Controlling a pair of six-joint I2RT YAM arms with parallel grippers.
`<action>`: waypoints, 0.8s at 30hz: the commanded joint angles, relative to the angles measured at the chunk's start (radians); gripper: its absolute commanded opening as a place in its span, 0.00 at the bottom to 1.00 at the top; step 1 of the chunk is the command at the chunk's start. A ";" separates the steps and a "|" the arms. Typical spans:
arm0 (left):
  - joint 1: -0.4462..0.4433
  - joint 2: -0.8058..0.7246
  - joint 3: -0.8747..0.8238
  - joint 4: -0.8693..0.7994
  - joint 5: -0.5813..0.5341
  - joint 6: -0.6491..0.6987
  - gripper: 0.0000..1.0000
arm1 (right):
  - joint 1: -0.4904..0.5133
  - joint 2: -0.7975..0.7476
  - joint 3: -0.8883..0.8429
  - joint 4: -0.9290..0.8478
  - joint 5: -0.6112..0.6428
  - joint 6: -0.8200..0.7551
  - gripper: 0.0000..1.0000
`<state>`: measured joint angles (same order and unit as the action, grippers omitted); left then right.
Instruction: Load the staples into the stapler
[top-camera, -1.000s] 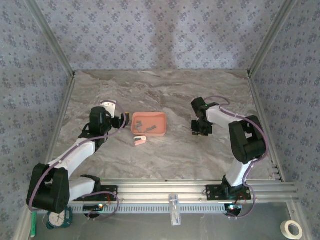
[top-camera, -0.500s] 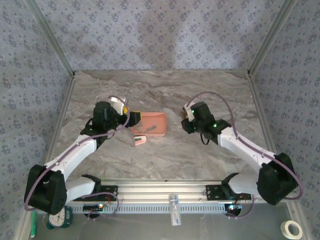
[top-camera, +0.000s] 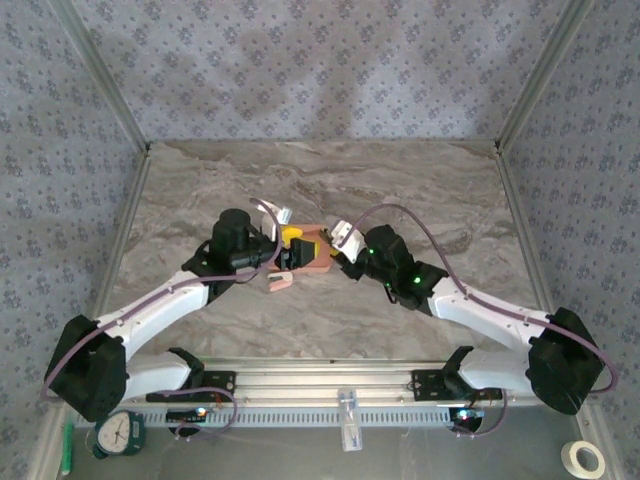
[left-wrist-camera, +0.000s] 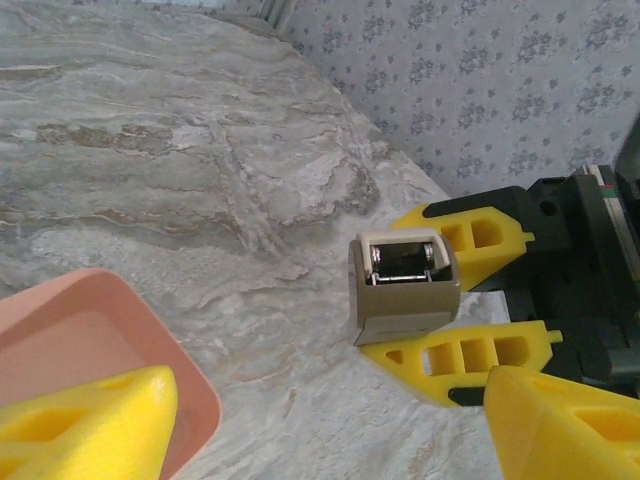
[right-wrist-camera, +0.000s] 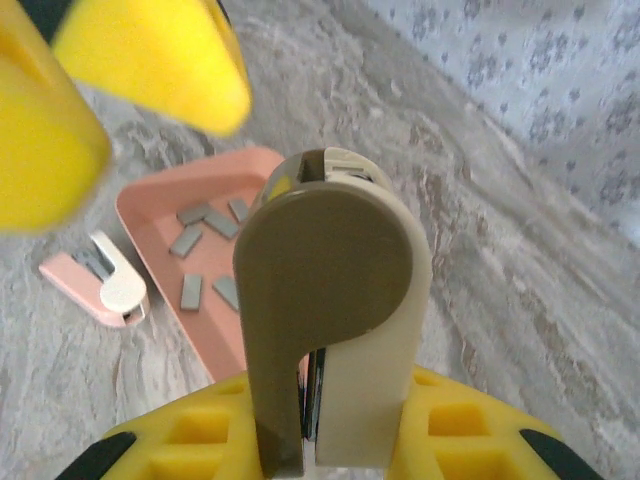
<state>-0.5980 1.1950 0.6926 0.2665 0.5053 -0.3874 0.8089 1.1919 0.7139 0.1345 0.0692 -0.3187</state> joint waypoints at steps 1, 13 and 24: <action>-0.014 0.004 0.016 0.095 0.018 -0.051 0.80 | 0.016 0.002 -0.008 0.088 0.035 -0.036 0.27; -0.059 0.043 0.024 0.157 -0.036 -0.073 0.66 | 0.052 0.005 0.011 0.098 0.058 -0.064 0.28; -0.069 0.074 0.008 0.226 -0.008 -0.088 0.47 | 0.066 0.003 0.007 0.122 0.045 -0.082 0.28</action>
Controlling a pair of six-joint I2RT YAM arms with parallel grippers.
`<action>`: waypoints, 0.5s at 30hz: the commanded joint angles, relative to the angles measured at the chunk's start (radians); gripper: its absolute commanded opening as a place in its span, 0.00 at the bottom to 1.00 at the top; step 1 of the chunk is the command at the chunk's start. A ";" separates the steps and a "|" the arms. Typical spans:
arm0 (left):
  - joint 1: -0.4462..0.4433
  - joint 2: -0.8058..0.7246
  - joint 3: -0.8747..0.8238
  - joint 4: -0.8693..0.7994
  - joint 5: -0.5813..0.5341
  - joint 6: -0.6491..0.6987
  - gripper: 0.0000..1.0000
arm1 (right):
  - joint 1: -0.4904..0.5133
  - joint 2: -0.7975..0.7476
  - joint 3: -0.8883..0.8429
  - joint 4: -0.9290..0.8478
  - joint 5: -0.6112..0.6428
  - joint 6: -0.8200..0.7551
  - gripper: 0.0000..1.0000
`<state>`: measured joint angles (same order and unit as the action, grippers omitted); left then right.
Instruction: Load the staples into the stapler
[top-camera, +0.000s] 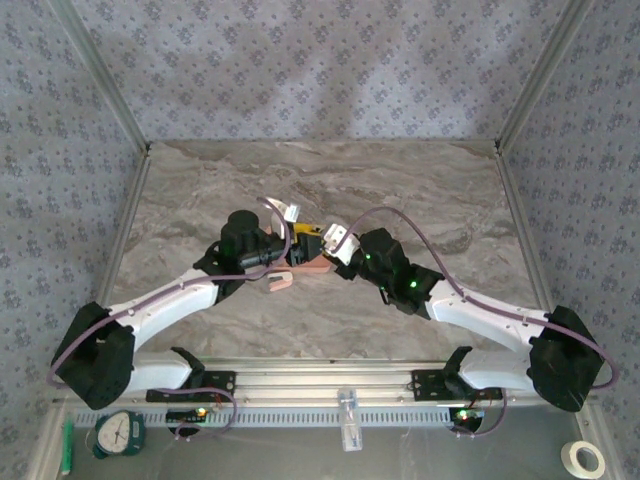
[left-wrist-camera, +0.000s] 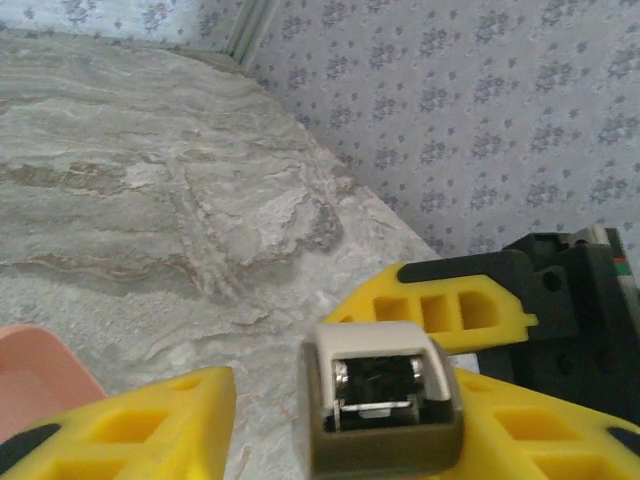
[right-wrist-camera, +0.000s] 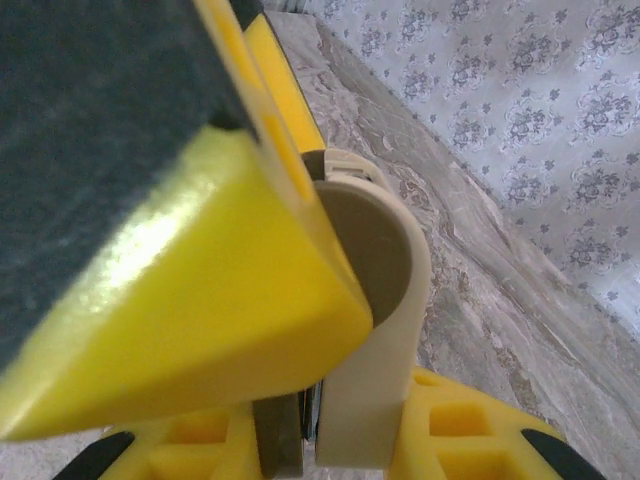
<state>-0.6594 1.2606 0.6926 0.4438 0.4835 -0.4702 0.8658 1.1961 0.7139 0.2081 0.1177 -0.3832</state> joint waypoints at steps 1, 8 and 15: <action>-0.006 0.007 0.006 0.049 0.016 0.001 0.41 | 0.009 -0.003 0.004 0.050 -0.005 -0.021 0.29; 0.008 -0.048 0.026 -0.103 0.031 0.241 0.00 | -0.035 -0.096 -0.025 -0.080 -0.126 -0.010 0.61; 0.020 -0.048 0.068 -0.238 0.196 0.508 0.00 | -0.225 -0.250 -0.075 -0.210 -0.561 0.100 0.68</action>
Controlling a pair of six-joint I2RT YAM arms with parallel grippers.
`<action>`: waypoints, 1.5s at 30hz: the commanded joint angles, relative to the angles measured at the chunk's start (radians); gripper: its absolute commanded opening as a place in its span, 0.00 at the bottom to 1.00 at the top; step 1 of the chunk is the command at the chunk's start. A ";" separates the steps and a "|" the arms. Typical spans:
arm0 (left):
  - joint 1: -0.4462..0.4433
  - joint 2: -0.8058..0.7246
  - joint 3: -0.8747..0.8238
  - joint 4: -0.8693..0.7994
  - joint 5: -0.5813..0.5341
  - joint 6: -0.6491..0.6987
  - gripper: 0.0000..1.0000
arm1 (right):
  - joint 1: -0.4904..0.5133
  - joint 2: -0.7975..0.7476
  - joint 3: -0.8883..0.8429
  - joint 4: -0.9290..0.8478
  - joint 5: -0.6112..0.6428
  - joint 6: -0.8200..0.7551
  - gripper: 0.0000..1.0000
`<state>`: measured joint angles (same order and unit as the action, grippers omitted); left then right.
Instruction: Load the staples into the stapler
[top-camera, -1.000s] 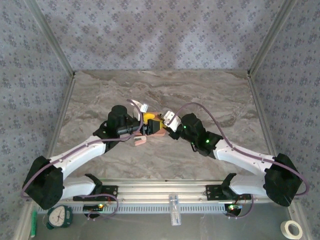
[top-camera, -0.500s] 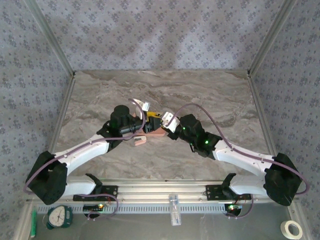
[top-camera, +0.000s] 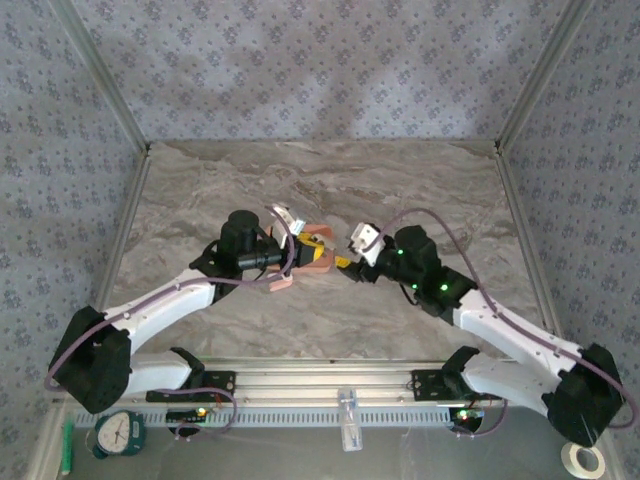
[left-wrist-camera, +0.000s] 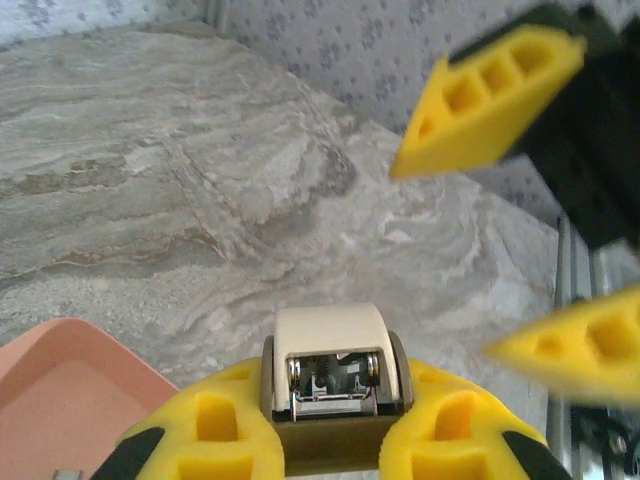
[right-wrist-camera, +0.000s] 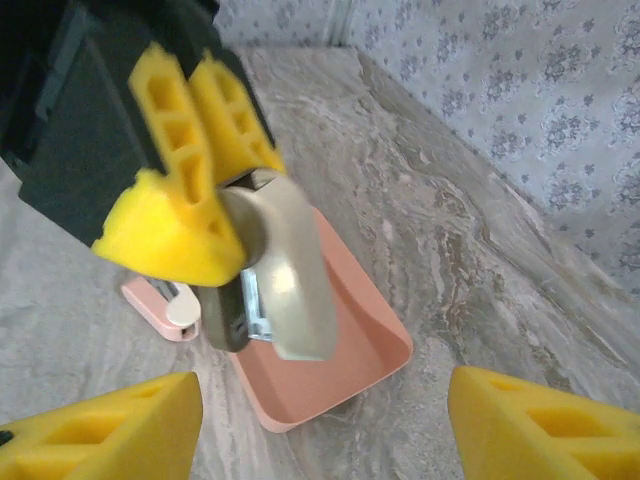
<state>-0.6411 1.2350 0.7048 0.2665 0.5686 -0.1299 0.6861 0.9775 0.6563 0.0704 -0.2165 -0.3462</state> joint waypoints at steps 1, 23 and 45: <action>0.003 -0.022 0.059 -0.078 0.150 0.205 0.00 | -0.069 -0.036 -0.018 -0.077 -0.274 0.079 0.67; -0.003 -0.019 0.073 -0.112 0.388 0.381 0.00 | -0.088 0.158 0.125 -0.179 -0.649 -0.017 0.48; -0.082 -0.057 -0.142 0.143 -0.089 0.250 0.62 | -0.109 0.181 0.209 -0.296 -0.245 0.665 0.10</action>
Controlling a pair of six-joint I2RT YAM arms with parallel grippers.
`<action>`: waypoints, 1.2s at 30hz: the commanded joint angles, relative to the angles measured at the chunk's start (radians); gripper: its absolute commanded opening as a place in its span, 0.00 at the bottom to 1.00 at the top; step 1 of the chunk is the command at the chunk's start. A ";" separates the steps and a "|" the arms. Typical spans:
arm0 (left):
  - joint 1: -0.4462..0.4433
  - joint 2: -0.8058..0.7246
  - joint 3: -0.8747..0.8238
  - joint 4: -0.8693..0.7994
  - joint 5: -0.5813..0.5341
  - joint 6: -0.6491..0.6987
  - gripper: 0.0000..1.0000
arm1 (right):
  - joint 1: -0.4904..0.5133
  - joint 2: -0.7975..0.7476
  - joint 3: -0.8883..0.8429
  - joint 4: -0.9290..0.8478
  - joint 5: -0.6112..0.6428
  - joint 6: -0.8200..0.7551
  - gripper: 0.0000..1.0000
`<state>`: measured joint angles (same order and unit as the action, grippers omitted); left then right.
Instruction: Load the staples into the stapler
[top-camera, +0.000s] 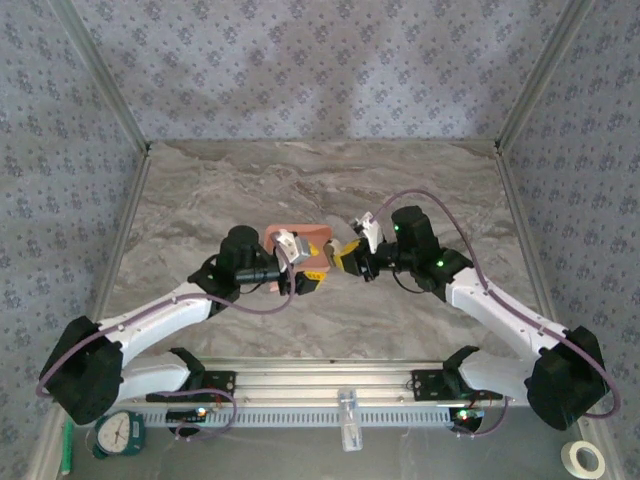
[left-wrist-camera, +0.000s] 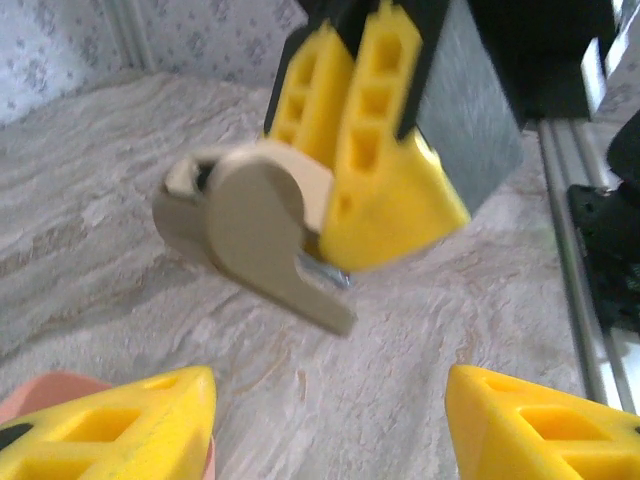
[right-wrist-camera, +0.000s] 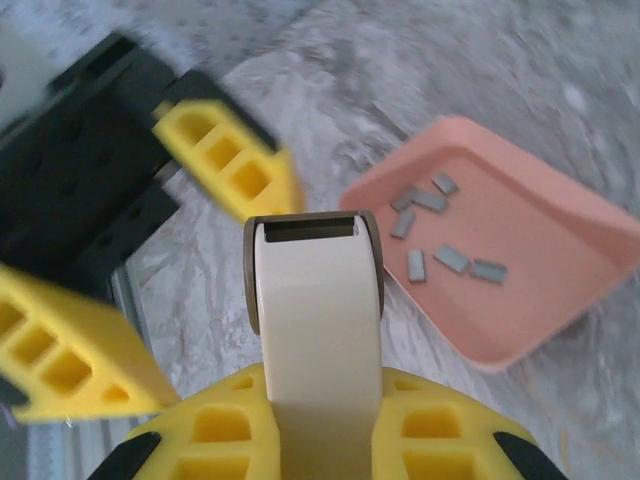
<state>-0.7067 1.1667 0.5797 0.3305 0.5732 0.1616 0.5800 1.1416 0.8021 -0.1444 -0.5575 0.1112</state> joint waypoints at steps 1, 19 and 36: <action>-0.020 0.022 -0.028 0.105 -0.108 -0.056 0.62 | -0.004 0.025 0.070 -0.098 0.085 0.239 0.10; -0.040 0.209 -0.013 0.342 -0.077 -0.184 0.64 | 0.002 0.048 0.062 -0.085 0.009 0.349 0.07; -0.016 0.121 -0.044 0.255 -0.386 -0.139 0.62 | -0.009 -0.022 0.049 -0.266 -0.029 0.300 0.07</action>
<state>-0.7483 1.3392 0.5449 0.5919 0.3157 -0.0013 0.5713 1.1534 0.8387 -0.3161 -0.5404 0.4294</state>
